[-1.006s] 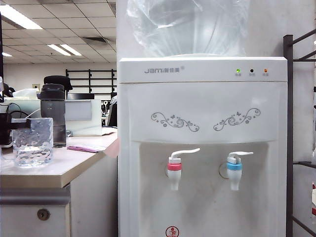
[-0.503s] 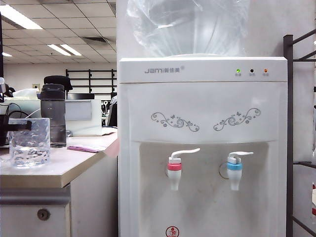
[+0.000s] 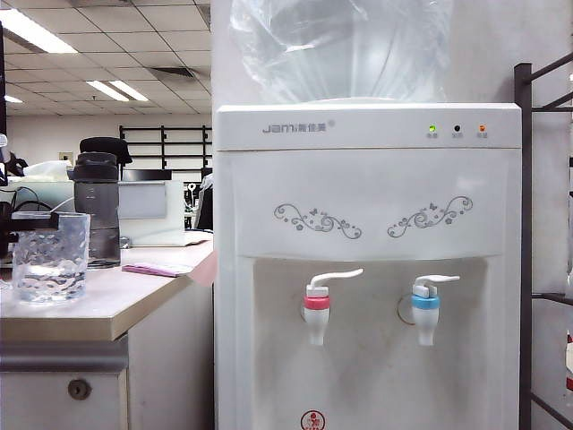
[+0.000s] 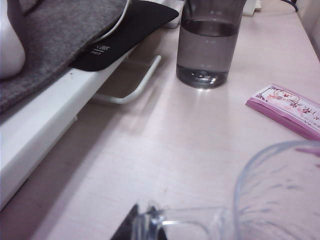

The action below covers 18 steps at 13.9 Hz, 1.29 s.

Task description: Pick up the plastic mug from the left desk, go to the cold water outlet of the water dispenser, press the vertical switch to get some water, then put the mug back on the desk.

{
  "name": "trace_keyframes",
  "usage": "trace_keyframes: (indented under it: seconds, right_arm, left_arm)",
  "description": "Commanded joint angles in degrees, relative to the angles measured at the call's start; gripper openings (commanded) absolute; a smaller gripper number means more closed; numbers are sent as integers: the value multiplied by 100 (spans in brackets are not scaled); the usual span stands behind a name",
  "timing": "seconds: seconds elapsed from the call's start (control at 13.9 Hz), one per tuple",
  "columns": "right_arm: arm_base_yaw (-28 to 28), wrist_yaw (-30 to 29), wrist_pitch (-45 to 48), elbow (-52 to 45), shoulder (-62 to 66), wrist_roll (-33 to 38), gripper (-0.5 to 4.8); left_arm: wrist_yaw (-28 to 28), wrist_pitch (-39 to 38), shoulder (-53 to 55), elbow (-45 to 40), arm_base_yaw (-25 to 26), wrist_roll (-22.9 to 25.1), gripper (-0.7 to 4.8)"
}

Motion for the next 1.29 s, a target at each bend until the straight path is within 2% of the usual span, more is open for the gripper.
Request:
trace_keyframes:
  seconds: [0.07, 0.22, 0.5, 0.65, 0.79, 1.01, 1.15, 1.29]
  right_arm:
    - [2, 31, 59, 20, -2, -4, -7]
    - [-20, 177, 59, 20, -2, -4, -7]
    - [-33, 177, 61, 20, -4, -7, -6]
    - [-35, 181, 63, 20, -4, -131, -6]
    - [-37, 267, 63, 20, -9, -131, -7]
    - [-35, 264, 63, 20, -9, -131, -6]
    - [-37, 264, 63, 20, -9, -131, -6]
    - [-68, 278, 63, 22, -17, -131, -6]
  left_arm:
    - [96, -17, -9, -13, 0, 63, -6]
    - [302, -20, -13, -15, 0, 44, -6]
    - [361, -90, -310, -20, 0, 44, -6]
    - [962, -557, -820, -59, 0, 37, -6]
    - [1117, -1040, -1287, -59, -4, -59, -6]
    - [1541, -1078, -1552, -61, -4, -114, -6]
    - [2048, -1097, -1744, -61, -4, -352, -6]
    - [2533, -1113, -2026, -61, -7, -396, -6]
